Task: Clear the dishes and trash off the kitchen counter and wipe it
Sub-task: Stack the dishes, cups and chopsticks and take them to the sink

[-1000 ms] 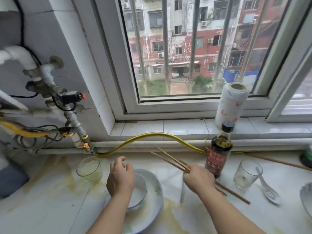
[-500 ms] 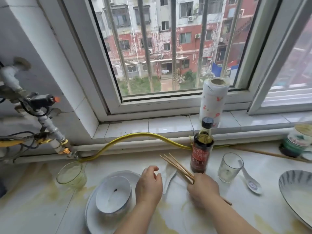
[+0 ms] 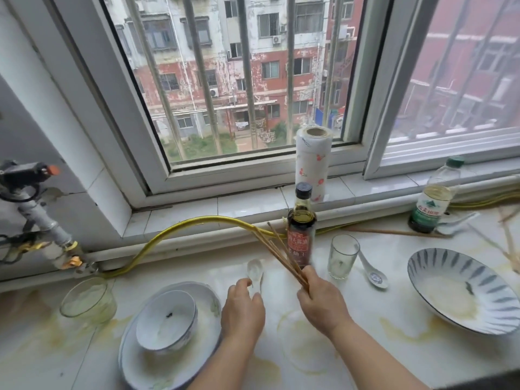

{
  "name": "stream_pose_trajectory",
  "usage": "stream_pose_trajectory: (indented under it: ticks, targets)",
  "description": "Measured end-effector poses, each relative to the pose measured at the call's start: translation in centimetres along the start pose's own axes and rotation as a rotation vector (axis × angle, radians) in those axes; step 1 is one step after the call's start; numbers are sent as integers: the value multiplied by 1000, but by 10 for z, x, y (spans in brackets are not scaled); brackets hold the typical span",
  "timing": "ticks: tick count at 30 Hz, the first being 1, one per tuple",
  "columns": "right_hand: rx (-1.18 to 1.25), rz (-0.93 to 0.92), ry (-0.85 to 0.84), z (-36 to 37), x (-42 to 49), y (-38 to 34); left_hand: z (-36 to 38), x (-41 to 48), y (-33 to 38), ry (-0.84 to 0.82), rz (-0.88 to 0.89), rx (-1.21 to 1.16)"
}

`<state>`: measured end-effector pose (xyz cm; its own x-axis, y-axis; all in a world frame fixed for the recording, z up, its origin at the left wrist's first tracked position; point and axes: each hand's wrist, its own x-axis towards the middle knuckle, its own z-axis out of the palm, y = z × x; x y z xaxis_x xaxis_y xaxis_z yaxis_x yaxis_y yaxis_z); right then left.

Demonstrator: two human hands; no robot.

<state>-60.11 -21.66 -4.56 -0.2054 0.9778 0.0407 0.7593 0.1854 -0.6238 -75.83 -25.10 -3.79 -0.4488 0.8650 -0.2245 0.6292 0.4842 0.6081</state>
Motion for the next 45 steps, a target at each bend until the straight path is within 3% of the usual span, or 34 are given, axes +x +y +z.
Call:
stream_pose_trajectory:
  ticks: [5, 8, 13, 20, 27, 35, 45]
  targets:
    - [270, -59, 322, -5, -33, -22, -12, -17, -13, -13, 29, -44]
    - [435, 83, 443, -4, -49, -33, -16, -34, -23, -50, 58, -69]
    - [547, 296, 378, 5, -72, -37, -24, -56, -43, -103, 59, -103]
    - [800, 430, 538, -13, -80, -44, -44, -65, -45, -101, 45, -193]
    - [777, 621, 549, -30, -100, -11, -32, -71, -31, -127, 51, -273]
    - [804, 807, 699, -74, -112, 63, 22, -92, 28, -224, 83, -286]
    - [693, 813, 722, -166, -121, 173, 112, -124, 141, -321, 93, -316]
